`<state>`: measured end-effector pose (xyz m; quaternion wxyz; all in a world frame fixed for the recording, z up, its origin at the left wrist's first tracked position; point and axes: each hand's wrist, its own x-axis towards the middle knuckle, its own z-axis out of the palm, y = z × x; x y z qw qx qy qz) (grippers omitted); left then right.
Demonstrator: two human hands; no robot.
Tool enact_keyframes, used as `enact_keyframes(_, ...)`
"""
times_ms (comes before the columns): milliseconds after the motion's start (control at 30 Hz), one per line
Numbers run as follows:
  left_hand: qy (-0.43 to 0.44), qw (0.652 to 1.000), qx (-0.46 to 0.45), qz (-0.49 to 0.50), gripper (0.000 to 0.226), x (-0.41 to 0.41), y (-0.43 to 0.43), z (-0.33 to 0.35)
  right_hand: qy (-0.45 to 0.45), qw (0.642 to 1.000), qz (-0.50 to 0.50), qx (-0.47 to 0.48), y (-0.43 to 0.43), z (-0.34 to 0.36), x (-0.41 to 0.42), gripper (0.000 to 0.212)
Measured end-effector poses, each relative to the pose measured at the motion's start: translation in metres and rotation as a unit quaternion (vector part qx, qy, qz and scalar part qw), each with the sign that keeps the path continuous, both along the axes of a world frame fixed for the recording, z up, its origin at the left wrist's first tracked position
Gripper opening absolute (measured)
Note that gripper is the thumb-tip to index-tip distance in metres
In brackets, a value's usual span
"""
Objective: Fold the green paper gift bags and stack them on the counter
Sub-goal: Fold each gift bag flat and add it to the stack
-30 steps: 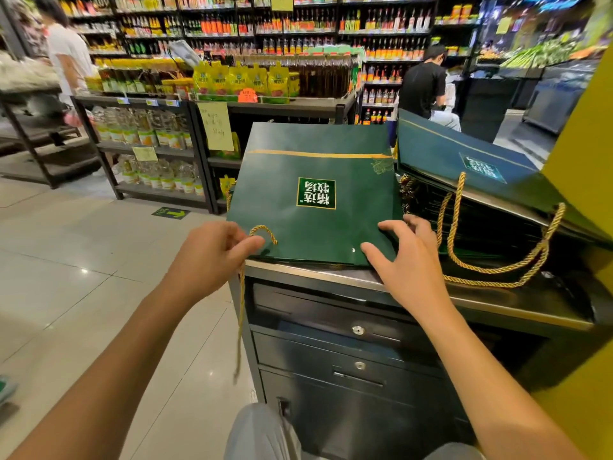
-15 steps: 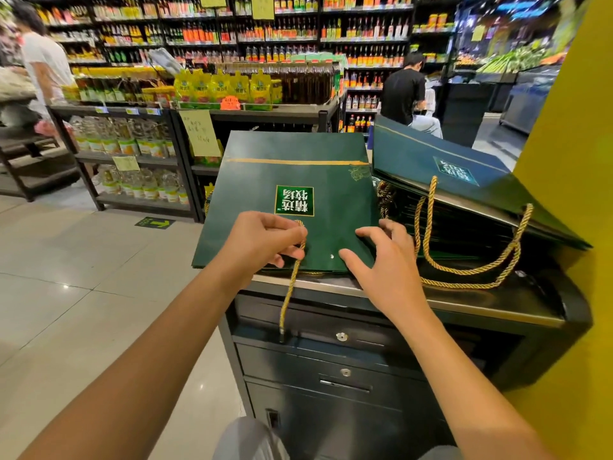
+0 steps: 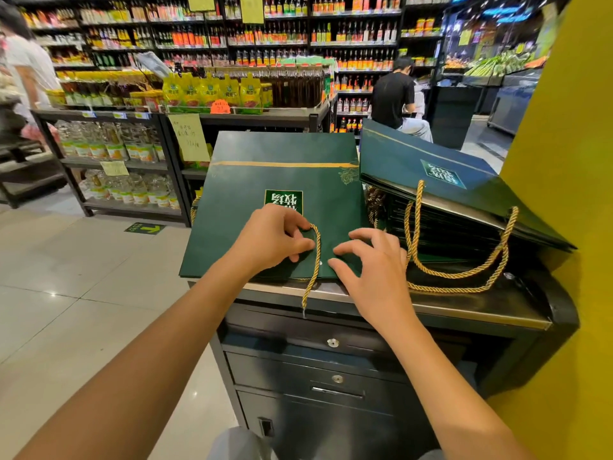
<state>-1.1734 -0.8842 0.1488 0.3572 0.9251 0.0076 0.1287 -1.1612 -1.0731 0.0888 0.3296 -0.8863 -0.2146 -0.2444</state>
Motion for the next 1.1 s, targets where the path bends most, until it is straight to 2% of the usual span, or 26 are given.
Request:
enact_keyframes(67,-0.011,1.0,0.022,0.001,0.024,0.002,-0.002,-0.003,-0.013,0.999,0.029,-0.002,-0.001,0.001,-0.001,0.006)
enact_keyframes(167,0.001,1.0,0.011,-0.01,0.027,0.004,-0.003,-0.004,0.01,0.997,0.082,0.004,-0.005,0.005,-0.005,0.003)
enact_keyframes(333,0.006,1.0,-0.006,-0.011,0.029,0.005,-0.002,-0.006,0.103,0.983,0.141,0.049,-0.011,0.013,-0.012,0.024)
enact_keyframes(533,-0.021,1.0,-0.006,0.014,0.028,0.007,-0.002,-0.015,0.172,0.977,0.121,-0.044,-0.005,0.025,-0.025,0.047)
enact_keyframes(633,-0.031,0.999,-0.014,0.019,0.027,0.008,-0.001,-0.019,0.162,0.975,0.069,-0.137,0.007,0.033,-0.031,0.056)
enact_keyframes(700,-0.034,0.999,-0.02,0.022,0.025,0.009,-0.001,-0.02,0.143,0.97,0.051,-0.192,0.013,0.035,-0.033,0.054)
enact_keyframes(767,-0.035,0.999,-0.024,0.021,0.024,0.009,0.0,-0.021,0.133,0.968,0.052,-0.207,0.014,0.036,-0.034,0.043)
enact_keyframes(1033,-0.047,0.998,-0.026,0.023,0.023,0.008,0.0,-0.024,0.157,0.97,0.102,-0.155,0.003,0.037,-0.027,0.022)
enact_keyframes(1100,-0.051,0.998,-0.028,0.021,0.023,0.007,0.0,-0.025,0.172,0.972,0.125,-0.096,-0.001,0.038,-0.022,0.018)
